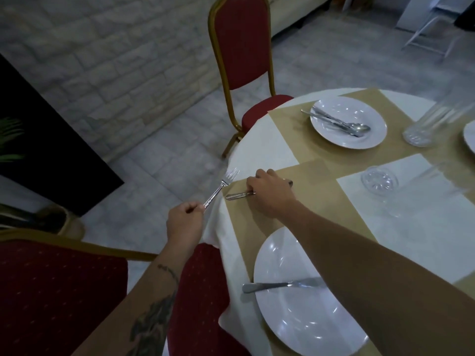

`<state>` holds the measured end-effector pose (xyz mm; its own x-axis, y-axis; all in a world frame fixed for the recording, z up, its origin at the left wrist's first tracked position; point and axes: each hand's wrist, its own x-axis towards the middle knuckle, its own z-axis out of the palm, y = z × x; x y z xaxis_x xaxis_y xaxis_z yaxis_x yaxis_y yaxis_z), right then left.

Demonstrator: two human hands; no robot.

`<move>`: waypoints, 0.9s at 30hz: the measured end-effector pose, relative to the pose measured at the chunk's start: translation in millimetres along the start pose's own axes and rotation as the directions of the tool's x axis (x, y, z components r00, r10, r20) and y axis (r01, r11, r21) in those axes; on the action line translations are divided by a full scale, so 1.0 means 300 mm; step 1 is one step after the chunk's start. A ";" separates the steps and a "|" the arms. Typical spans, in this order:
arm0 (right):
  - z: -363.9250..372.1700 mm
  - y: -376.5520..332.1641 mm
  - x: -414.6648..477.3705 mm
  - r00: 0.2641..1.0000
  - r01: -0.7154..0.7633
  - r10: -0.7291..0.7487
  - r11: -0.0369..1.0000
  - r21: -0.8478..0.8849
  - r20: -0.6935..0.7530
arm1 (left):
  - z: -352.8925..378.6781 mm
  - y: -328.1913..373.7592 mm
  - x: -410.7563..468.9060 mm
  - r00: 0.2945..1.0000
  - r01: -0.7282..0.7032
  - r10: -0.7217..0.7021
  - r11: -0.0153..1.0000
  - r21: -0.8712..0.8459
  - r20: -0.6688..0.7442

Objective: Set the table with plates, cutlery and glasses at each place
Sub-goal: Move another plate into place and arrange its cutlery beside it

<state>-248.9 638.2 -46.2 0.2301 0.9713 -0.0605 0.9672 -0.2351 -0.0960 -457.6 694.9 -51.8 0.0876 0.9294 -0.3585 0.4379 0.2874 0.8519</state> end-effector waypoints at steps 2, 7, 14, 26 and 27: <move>0.003 -0.004 -0.001 0.999 -0.005 0.005 1.000 0.015 -0.034 | 0.001 0.007 0.003 1.000 0.005 -0.005 1.000 0.003 -0.005; -0.003 -0.012 0.015 0.997 0.027 -0.026 1.000 0.008 -0.066 | 0.000 -0.002 0.014 1.000 0.008 -0.008 1.000 0.020 -0.007; -0.028 -0.004 -0.025 0.974 -0.131 0.171 0.962 0.242 -0.151 | 0.034 -0.012 -0.001 0.998 -0.036 0.032 0.996 0.078 0.052; -0.024 0.013 -0.182 0.985 -0.164 0.172 0.958 0.237 -0.012 | 0.254 0.097 -0.047 0.904 -0.397 0.271 0.820 0.412 0.332; -0.018 0.015 -0.177 0.986 -0.156 0.163 0.962 0.224 -0.015 | 0.254 0.101 -0.044 0.897 -0.416 0.287 0.807 0.419 0.337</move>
<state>-256.2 585.8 -38.1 0.3866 0.9203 -0.0603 0.8707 -0.3858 -0.3050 -377.2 673.8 -50.5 0.5061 0.8376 -0.2058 0.6918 -0.2517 0.6768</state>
